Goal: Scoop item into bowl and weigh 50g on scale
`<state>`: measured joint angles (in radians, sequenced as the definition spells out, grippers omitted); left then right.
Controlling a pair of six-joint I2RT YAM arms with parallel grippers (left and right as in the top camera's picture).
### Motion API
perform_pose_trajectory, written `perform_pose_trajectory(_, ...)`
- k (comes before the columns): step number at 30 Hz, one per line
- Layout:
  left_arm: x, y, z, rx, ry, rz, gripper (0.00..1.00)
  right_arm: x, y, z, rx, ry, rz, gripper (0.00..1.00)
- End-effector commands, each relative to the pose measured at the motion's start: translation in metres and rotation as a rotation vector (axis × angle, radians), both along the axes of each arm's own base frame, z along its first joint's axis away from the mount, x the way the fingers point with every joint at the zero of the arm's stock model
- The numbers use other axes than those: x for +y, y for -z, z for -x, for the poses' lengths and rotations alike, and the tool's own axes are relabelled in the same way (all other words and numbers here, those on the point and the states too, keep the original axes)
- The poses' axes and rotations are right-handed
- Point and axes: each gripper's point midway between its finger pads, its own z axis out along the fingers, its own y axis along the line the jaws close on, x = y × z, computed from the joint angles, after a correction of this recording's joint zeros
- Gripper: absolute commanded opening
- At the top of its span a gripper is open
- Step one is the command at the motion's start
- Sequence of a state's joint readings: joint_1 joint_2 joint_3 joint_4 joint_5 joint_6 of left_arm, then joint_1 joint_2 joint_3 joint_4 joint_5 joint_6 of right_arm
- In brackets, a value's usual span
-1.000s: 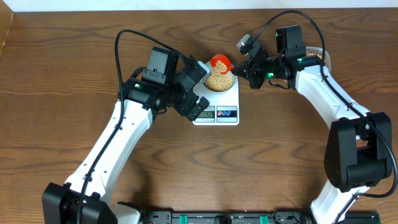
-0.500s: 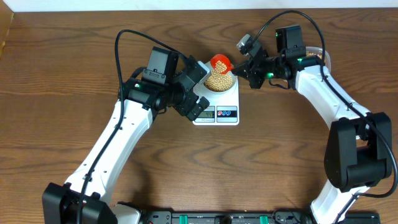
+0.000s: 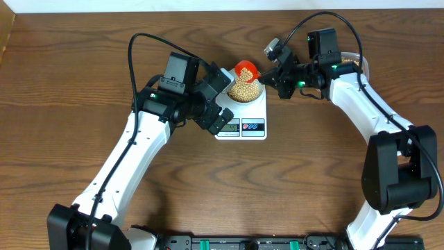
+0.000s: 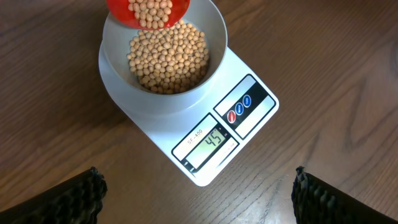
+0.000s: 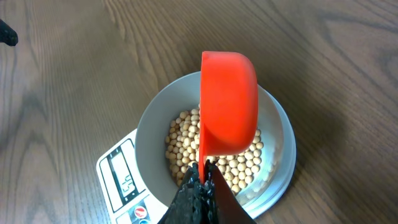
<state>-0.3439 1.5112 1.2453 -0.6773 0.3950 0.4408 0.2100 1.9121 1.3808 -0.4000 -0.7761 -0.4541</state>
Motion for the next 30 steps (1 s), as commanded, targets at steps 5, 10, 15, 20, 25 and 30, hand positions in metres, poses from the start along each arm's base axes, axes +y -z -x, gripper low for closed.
perform_pose_trajectory(5,-0.0022,0.0002,0.0012,0.015,-0.003,0.016,0.98,0.0023,-0.0100,0.0030,-0.030,-0.017,-0.006,0.01)
perform_pose_trajectory(10,-0.0022,0.0002,0.0012,0.015,-0.002,0.016,0.98,0.0023,-0.0100,0.0030,-0.030,-0.017,-0.006,0.01)
perform_pose_trajectory(15,-0.0022,0.0002,0.0012,0.015,-0.002,0.016,0.98,0.0023,-0.0100,0.0030,-0.046,-0.029,0.000,0.01)
perform_pose_trajectory(20,-0.0022,0.0002,0.0012,0.015,-0.002,0.016,0.98,0.0023,-0.0101,0.0029,-0.067,-0.044,0.007,0.01)
perform_pose_trajectory(25,-0.0022,0.0002,0.0012,0.015,-0.002,0.016,0.98,0.0023,-0.0100,0.0030,-0.098,-0.067,0.018,0.01)
perform_pose_trajectory(30,-0.0022,0.0001,0.0011,0.015,-0.002,0.016,0.98,0.0025,-0.0096,0.0033,-0.095,-0.067,0.019,0.01)
